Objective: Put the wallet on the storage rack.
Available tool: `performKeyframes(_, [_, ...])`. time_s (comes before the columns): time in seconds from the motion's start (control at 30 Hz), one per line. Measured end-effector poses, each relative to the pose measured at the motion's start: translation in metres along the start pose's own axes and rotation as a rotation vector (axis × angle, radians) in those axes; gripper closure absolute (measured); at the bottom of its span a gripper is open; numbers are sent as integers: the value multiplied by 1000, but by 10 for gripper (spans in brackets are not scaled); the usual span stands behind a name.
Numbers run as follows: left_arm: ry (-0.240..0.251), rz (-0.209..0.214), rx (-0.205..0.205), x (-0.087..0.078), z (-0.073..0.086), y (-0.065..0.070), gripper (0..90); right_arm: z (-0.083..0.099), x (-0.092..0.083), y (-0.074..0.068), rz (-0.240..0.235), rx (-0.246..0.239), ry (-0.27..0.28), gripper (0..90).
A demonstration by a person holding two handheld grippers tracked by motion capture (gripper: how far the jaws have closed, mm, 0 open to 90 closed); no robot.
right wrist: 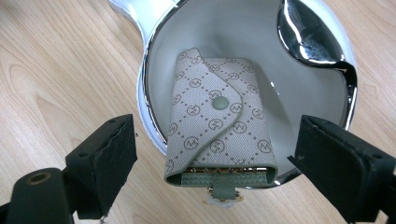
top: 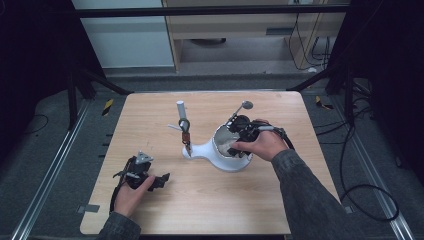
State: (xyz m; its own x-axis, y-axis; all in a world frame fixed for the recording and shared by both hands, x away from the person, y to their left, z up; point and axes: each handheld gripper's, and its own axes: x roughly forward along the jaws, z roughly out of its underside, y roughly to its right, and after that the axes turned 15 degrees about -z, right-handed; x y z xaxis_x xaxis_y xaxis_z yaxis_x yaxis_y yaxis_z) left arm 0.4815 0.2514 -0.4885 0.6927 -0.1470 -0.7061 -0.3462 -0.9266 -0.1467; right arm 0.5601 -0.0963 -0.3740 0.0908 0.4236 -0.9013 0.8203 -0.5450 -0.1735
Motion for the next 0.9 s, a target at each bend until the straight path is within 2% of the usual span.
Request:
performKeyframes(0.47, [-1, 0, -2, 0, 0, 0, 62, 9, -14, 4, 18, 21, 31, 163])
performKeyframes(0.57, [-2, 1, -1, 0, 0, 0, 61, 14, -17, 7, 4, 43, 63, 166])
performKeyframes(0.63, [-1, 2, 3, 1, 0, 0, 61, 18, -17, 8, 7, 46, 60, 155])
performKeyframes(0.9, [-3, 4, 5, 1, 0, 1, 59, 34, -21, 14, 6, 77, 105, 133])
